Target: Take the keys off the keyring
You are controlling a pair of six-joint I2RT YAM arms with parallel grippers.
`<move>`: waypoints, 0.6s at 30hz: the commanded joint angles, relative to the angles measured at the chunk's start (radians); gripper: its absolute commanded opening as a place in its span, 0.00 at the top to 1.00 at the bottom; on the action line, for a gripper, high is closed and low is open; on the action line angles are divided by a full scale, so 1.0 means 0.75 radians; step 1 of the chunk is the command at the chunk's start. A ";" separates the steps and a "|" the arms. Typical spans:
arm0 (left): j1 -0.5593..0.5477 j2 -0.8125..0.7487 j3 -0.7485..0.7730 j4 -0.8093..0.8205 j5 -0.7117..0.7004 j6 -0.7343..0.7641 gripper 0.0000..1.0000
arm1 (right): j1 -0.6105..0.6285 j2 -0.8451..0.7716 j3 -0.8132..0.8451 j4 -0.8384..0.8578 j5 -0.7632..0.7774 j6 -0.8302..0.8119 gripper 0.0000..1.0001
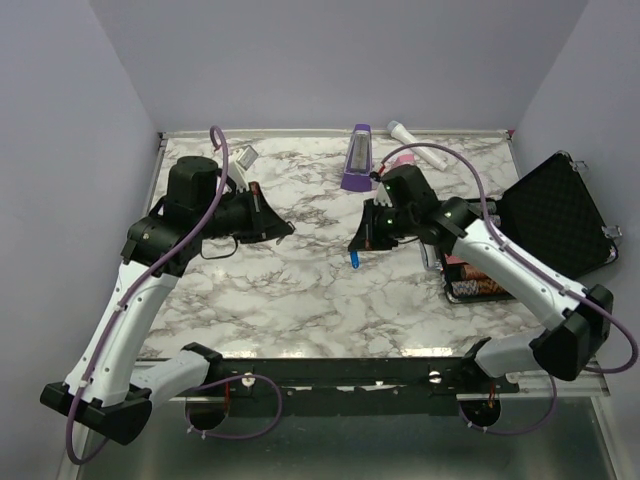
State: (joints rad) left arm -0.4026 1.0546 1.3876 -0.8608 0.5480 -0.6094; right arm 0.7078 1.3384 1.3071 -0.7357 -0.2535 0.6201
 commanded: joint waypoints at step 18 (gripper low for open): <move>0.077 -0.095 -0.071 -0.124 -0.164 0.045 1.00 | 0.005 0.657 0.386 0.061 0.035 0.008 0.99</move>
State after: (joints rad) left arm -0.3550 1.0031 1.3361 -0.9245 0.4580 -0.5968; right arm 0.7078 1.7805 1.5009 -0.6762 -0.2218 0.6353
